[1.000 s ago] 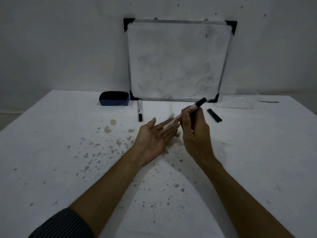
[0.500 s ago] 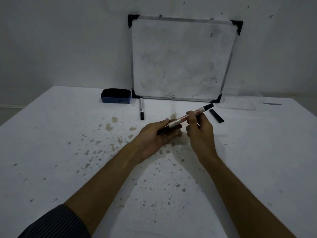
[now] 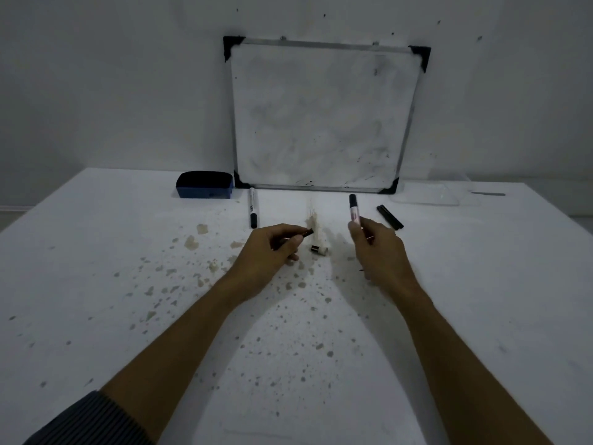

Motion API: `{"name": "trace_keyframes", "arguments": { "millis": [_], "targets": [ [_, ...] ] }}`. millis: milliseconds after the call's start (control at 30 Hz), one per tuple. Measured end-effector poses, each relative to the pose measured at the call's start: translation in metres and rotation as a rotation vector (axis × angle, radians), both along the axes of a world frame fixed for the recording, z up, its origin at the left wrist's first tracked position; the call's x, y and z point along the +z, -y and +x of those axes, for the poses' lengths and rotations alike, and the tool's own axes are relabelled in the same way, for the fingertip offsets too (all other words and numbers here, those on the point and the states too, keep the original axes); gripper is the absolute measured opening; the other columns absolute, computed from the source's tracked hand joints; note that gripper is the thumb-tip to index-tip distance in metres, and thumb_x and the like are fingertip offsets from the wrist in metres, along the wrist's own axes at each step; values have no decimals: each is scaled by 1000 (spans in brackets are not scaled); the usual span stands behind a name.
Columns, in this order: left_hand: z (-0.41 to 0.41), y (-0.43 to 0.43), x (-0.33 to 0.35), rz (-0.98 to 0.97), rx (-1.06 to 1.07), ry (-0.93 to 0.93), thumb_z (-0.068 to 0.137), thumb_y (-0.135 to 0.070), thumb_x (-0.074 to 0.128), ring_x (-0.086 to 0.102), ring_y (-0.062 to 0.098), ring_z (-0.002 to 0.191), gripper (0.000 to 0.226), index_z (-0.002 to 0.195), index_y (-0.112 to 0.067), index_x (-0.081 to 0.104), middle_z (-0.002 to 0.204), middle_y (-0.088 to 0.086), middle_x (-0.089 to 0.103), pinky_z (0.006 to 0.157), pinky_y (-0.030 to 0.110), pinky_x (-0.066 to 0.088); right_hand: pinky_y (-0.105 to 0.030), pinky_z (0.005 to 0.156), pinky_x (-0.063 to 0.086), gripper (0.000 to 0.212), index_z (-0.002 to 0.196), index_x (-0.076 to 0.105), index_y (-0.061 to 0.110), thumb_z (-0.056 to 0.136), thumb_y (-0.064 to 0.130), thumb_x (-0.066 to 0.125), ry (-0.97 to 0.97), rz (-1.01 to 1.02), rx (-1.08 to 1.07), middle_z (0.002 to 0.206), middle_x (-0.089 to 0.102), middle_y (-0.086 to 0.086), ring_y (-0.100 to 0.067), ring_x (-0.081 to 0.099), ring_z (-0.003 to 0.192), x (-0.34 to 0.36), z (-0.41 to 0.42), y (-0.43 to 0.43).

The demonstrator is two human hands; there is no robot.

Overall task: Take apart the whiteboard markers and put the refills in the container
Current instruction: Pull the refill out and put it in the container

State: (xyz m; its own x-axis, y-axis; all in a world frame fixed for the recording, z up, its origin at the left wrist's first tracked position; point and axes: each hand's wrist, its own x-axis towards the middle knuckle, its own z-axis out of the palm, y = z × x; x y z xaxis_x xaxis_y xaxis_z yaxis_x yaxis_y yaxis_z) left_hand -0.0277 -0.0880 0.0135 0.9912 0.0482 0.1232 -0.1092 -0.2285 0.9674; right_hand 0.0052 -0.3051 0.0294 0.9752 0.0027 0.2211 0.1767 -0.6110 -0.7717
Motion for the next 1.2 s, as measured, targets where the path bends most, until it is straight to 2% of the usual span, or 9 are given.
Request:
{"name": "trace_keyframes", "arguments": {
  "millis": [67,167,333,467,633,800,967,1033,1200],
  "targets": [
    [-1,7,-4,70,10,49,102,-23,64,77,11,81,23,122,-19,75,98,-3,78,77,20,61,-30,77,53,43,132,61,19,99,46,57,40,-132,-29,90,67,1,-12,63,81,-5,-1,2],
    [0,12,-7,109,29,80,104,-26,61,75,13,81,24,122,-18,74,91,-2,77,80,25,63,-27,70,51,38,120,65,19,93,45,68,12,-197,-39,85,68,2,-10,63,75,-12,-2,3],
    [-3,14,-8,133,45,84,104,-30,60,73,11,82,26,124,-23,75,94,-4,77,81,27,63,-27,72,46,39,117,66,16,93,47,65,34,-337,-35,104,68,-5,-16,62,87,-18,-4,1],
    [-3,25,6,211,10,111,104,-31,60,70,3,94,19,118,-30,73,101,-13,75,86,23,59,-26,67,43,49,126,61,18,98,57,51,-205,-259,50,100,70,-3,-14,64,84,7,-3,25],
    [19,66,52,254,-123,183,102,-28,63,70,4,87,15,112,-29,75,94,-12,77,82,23,57,-31,89,46,42,129,61,20,101,50,49,-453,-493,131,125,68,-5,-23,63,111,37,21,117],
    [79,131,83,289,-146,260,101,-29,65,71,4,85,15,110,-23,75,92,-12,76,82,22,57,-38,103,41,56,139,54,21,96,56,54,-218,-564,-132,143,54,-11,-29,54,128,14,49,181],
    [152,199,88,395,-145,246,99,-26,68,72,15,93,20,115,-16,74,102,-1,77,85,24,56,-44,123,13,73,156,34,27,96,68,33,-108,-592,-177,167,26,-5,-25,19,154,-27,58,198],
    [182,222,89,473,-164,240,99,-26,68,71,17,90,22,116,-14,74,106,3,77,84,32,60,-45,124,10,74,157,32,29,95,70,28,-77,-600,-184,168,23,-4,-25,16,155,-34,63,200],
    [252,264,94,744,-244,150,97,-20,70,67,20,103,24,117,-8,75,116,10,75,90,28,53,-46,124,10,75,154,35,30,92,71,31,-28,-552,-185,166,26,-3,-26,18,155,-40,70,206]
  ]
}}
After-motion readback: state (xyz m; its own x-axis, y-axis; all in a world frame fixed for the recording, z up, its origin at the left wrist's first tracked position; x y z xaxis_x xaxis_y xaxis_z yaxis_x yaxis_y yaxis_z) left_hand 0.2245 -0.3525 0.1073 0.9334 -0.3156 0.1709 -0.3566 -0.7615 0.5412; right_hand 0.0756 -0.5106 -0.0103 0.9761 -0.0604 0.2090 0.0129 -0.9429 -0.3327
